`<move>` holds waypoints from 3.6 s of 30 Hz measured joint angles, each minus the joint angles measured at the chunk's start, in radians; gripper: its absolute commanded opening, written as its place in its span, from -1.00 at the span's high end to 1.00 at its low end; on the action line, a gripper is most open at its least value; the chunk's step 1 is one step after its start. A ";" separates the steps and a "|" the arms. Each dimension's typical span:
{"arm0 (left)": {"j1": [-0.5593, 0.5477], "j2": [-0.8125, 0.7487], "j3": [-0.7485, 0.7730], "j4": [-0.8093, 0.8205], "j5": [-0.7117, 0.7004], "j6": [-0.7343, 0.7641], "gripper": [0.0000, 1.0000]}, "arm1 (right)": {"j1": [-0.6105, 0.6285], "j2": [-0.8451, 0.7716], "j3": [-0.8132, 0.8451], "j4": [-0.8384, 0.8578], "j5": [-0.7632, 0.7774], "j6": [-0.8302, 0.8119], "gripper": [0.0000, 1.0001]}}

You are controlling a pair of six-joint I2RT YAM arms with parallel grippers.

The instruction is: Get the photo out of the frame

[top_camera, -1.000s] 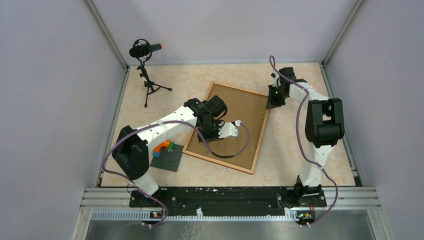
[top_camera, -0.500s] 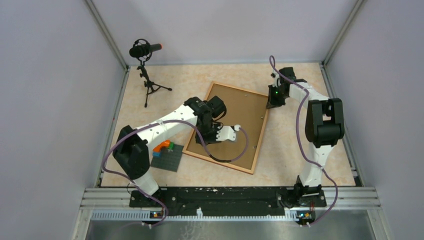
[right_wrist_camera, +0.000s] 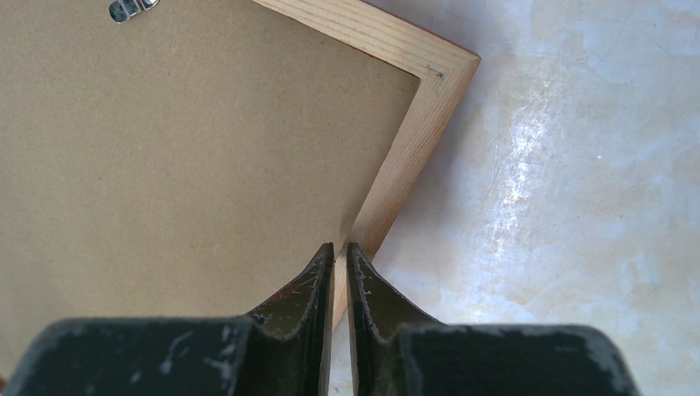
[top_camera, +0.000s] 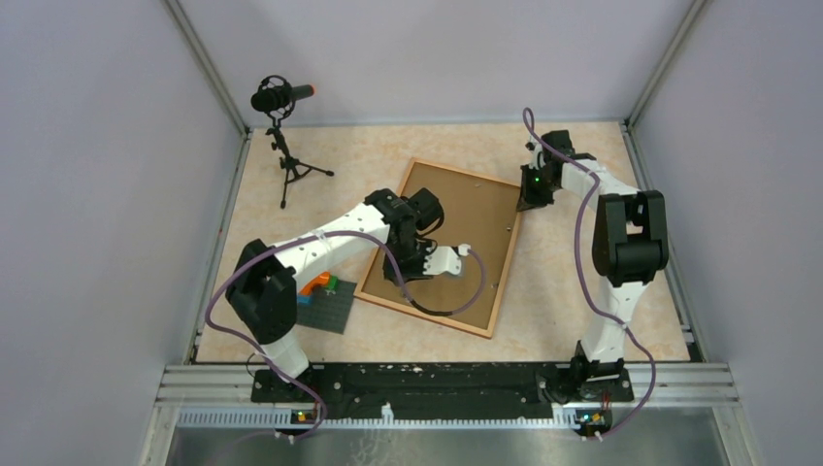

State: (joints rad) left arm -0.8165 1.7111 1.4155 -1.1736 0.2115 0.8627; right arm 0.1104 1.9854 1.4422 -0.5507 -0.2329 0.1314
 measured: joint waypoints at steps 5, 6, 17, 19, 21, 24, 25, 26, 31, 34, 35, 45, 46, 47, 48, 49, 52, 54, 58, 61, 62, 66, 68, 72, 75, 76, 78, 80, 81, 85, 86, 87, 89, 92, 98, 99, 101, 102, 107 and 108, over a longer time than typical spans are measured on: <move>-0.004 0.007 0.006 0.003 -0.002 -0.017 1.00 | 0.000 0.000 0.000 0.000 0.000 0.000 0.80; -0.005 0.009 0.009 0.003 -0.002 -0.022 1.00 | 0.000 0.000 0.000 0.000 0.000 0.000 0.80; -0.007 0.017 0.037 0.062 -0.027 -0.076 1.00 | 0.000 0.000 0.000 0.000 -0.001 0.000 0.80; -0.008 0.020 0.058 0.088 -0.026 -0.082 1.00 | 0.000 0.000 0.000 0.000 -0.001 0.000 0.80; -0.008 0.022 0.078 0.107 -0.024 -0.087 1.00 | 0.000 0.000 0.000 0.000 -0.001 0.000 0.80; -0.008 0.022 0.101 0.116 -0.012 -0.097 1.00 | 0.000 0.000 0.000 0.000 -0.002 0.000 0.80; -0.008 0.022 0.106 0.116 -0.006 -0.101 1.00 | 0.000 0.000 0.000 0.000 -0.002 0.000 0.79; -0.008 0.022 0.114 0.117 0.005 -0.104 1.00 | 0.000 0.000 0.000 0.000 -0.003 0.000 0.78; -0.009 0.022 0.151 0.127 0.090 -0.124 1.00 | 0.001 0.000 0.000 0.006 -0.025 -0.002 0.71; -0.014 0.024 0.156 0.151 0.148 -0.141 1.00 | 0.003 0.000 -0.002 0.006 -0.042 -0.005 0.70; -0.018 0.030 0.163 0.159 0.166 -0.152 1.00 | 0.004 0.000 -0.002 0.006 -0.046 -0.006 0.70; -0.094 0.203 0.294 0.293 0.219 -0.254 1.00 | 0.012 0.008 -0.002 0.000 -0.059 -0.005 0.70; -0.099 0.213 0.300 0.302 0.219 -0.259 1.00 | 0.012 0.008 -0.002 -0.001 -0.058 -0.005 0.70; -0.103 0.222 0.302 0.311 0.219 -0.260 1.00 | 0.012 0.008 -0.002 -0.001 -0.058 -0.005 0.70; -0.108 0.228 0.304 0.317 0.218 -0.261 1.00 | 0.012 0.008 -0.002 -0.002 -0.056 -0.005 0.70; -0.111 0.231 0.304 0.319 0.218 -0.262 1.00 | 0.012 0.008 -0.002 -0.003 -0.056 -0.005 0.70; -0.121 0.237 0.307 0.323 0.218 -0.262 1.00 | 0.012 0.008 -0.002 -0.003 -0.051 -0.005 0.71; -0.126 0.244 0.311 0.329 0.217 -0.261 1.00 | 0.012 0.008 -0.002 -0.004 -0.050 -0.005 0.71; -0.139 0.253 0.312 0.336 0.217 -0.260 1.00 | 0.012 0.008 -0.002 -0.003 -0.048 -0.005 0.71; -0.147 0.258 0.316 0.336 0.217 -0.258 1.00 | 0.012 0.008 -0.002 -0.003 -0.047 -0.005 0.71; -0.148 0.262 0.317 0.336 0.217 -0.258 1.00 | 0.012 0.008 -0.002 -0.003 -0.047 -0.005 0.71; -0.155 0.275 0.322 0.338 0.217 -0.256 1.00 | 0.012 0.008 -0.002 -0.003 -0.047 -0.005 0.71; -0.156 0.286 0.323 0.343 0.214 -0.256 1.00 | 0.012 0.008 -0.002 -0.003 -0.045 -0.005 0.72; -0.158 0.303 0.324 0.351 0.210 -0.255 1.00 | 0.012 0.008 -0.002 -0.003 -0.044 -0.005 0.72; -0.159 0.310 0.324 0.361 0.200 -0.255 1.00 | 0.012 0.008 -0.002 -0.003 -0.044 -0.005 0.72; -0.160 0.312 0.325 0.362 0.195 -0.256 1.00 | 0.012 0.008 -0.002 -0.003 -0.044 -0.005 0.72; -0.161 0.316 0.333 0.364 0.187 -0.258 1.00 | 0.012 0.008 -0.002 -0.003 -0.044 -0.005 0.72; -0.161 0.322 0.343 0.367 0.177 -0.260 1.00 | 0.012 0.008 -0.002 -0.003 -0.044 -0.005 0.72; -0.161 0.325 0.348 0.367 0.172 -0.262 1.00 | 0.012 0.008 -0.002 -0.003 -0.044 -0.005 0.72; -0.164 0.329 0.352 0.367 0.146 -0.278 1.00 | 0.012 0.008 -0.003 -0.003 -0.044 -0.005 0.72; -0.166 0.329 0.352 0.367 0.138 -0.282 1.00 | 0.012 0.008 -0.003 -0.003 -0.044 -0.005 0.73; -0.167 0.329 0.352 0.367 0.132 -0.285 1.00 | 0.012 0.008 -0.003 -0.003 -0.044 -0.005 0.73; -0.171 0.329 0.353 0.367 0.122 -0.288 1.00 | 0.012 0.008 -0.003 -0.003 -0.044 -0.005 0.72; -0.174 0.329 0.354 0.366 0.111 -0.289 1.00 | 0.012 0.008 -0.003 -0.003 -0.044 -0.005 0.73; -0.177 0.328 0.354 0.366 0.100 -0.289 1.00 | 0.012 0.009 -0.003 -0.003 -0.044 -0.005 0.73; -0.177 0.328 0.354 0.366 0.098 -0.289 1.00 | 0.012 0.010 -0.003 -0.002 -0.044 -0.005 0.72; -0.179 0.327 0.353 0.366 0.093 -0.289 1.00 | 0.012 0.014 -0.003 0.001 -0.045 -0.005 0.72; -0.180 0.326 0.353 0.366 0.087 -0.289 1.00 | 0.012 0.016 -0.003 0.003 -0.045 -0.005 0.72; -0.180 0.320 0.345 0.367 0.075 -0.290 1.00 | 0.016 0.023 -0.003 0.007 -0.044 -0.005 0.73; -0.180 0.317 0.341 0.367 0.071 -0.290 1.00 | 0.016 0.023 -0.003 0.007 -0.044 -0.005 0.73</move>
State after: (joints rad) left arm -0.9970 2.0285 1.7565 -0.8070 0.2821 0.5732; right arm 0.1268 2.0079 1.4395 -0.5438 -0.2768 0.1265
